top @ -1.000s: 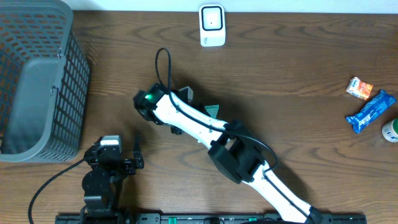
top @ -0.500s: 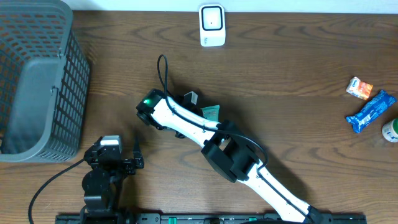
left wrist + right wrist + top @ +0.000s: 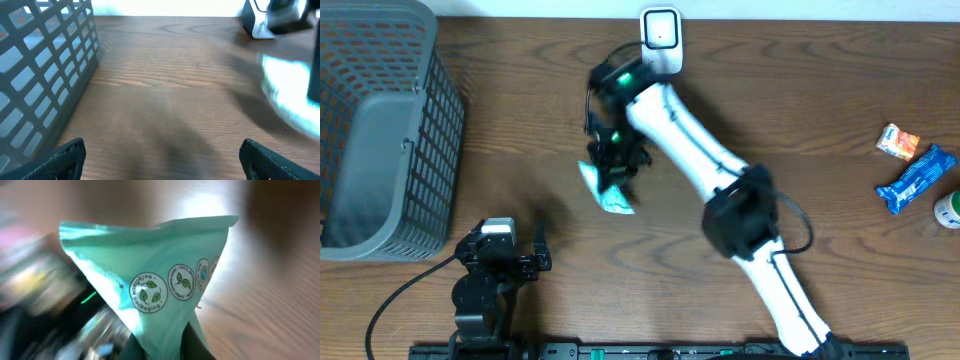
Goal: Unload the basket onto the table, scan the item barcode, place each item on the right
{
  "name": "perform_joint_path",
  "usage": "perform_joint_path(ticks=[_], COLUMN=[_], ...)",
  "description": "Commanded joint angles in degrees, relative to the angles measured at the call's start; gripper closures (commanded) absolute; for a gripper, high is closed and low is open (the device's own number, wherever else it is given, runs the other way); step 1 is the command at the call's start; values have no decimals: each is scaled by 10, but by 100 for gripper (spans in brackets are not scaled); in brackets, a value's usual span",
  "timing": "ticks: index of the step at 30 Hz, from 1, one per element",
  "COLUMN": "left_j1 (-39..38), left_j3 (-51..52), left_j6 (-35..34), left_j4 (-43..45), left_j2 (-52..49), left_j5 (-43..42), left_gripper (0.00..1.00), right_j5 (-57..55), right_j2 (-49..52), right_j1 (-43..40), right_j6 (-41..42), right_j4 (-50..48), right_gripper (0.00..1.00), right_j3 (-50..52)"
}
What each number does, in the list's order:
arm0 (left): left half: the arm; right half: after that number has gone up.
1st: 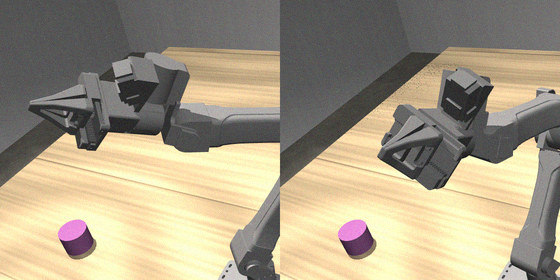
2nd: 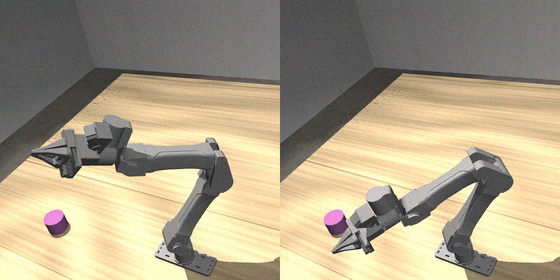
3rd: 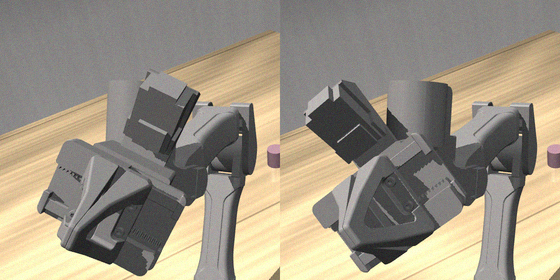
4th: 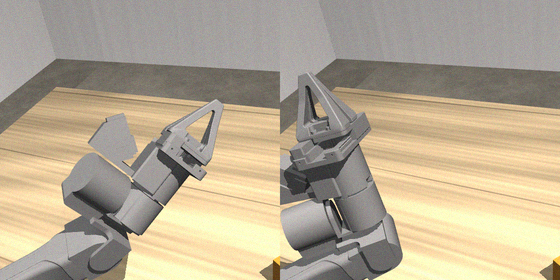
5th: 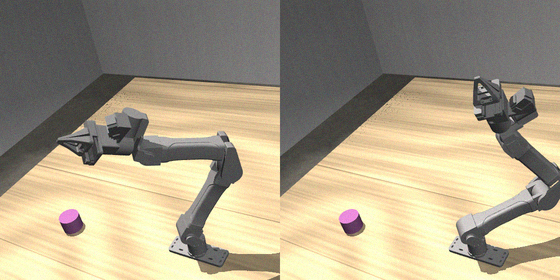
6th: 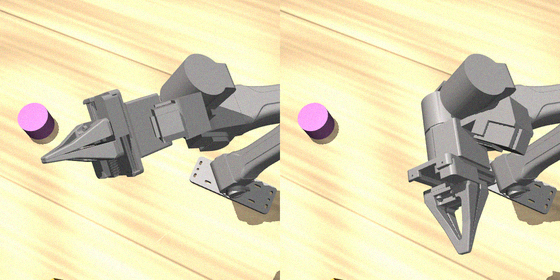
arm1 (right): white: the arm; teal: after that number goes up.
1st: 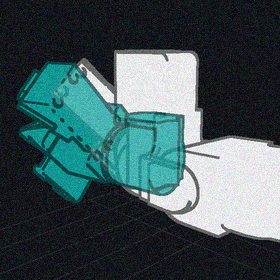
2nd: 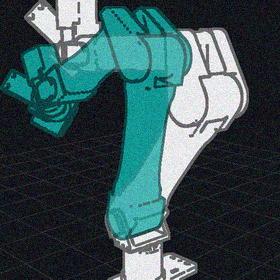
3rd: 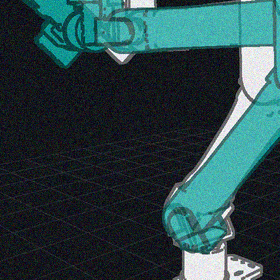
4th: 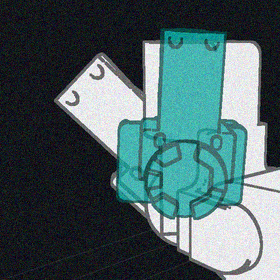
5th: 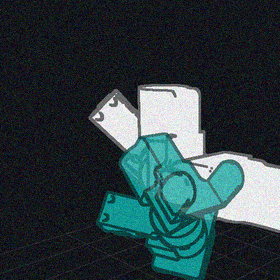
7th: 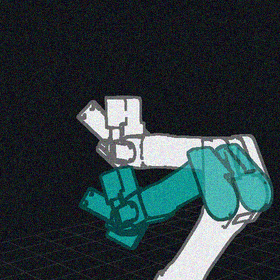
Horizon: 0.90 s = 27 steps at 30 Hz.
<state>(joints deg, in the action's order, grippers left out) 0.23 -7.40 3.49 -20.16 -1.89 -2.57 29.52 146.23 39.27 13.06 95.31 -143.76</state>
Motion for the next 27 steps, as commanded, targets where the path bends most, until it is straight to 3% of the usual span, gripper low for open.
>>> perform_joint_path(ticks=[1,8,11,18,27], left_j1=[2,2,2,2,2], left_j3=[12,12,12,12,12], left_j6=[8,8,8,8,8], left_j4=[-3,-3,-3,-3,-3], left_j2=[1,1,1,1,1], left_j5=[9,9,9,9,9], left_gripper=[2,2,2,2,2], right_j5=[395,600,600,600,600], right_j2=[-11,-8,-8,-8,-9], right_j1=[-59,-103,-118,-112,-100], right_j6=[-312,-309,-280,-539,-605], right_j4=[-22,-233,-305,-321,-321], right_gripper=[99,99,99,99,99], right_j3=[38,188,231,252,252])
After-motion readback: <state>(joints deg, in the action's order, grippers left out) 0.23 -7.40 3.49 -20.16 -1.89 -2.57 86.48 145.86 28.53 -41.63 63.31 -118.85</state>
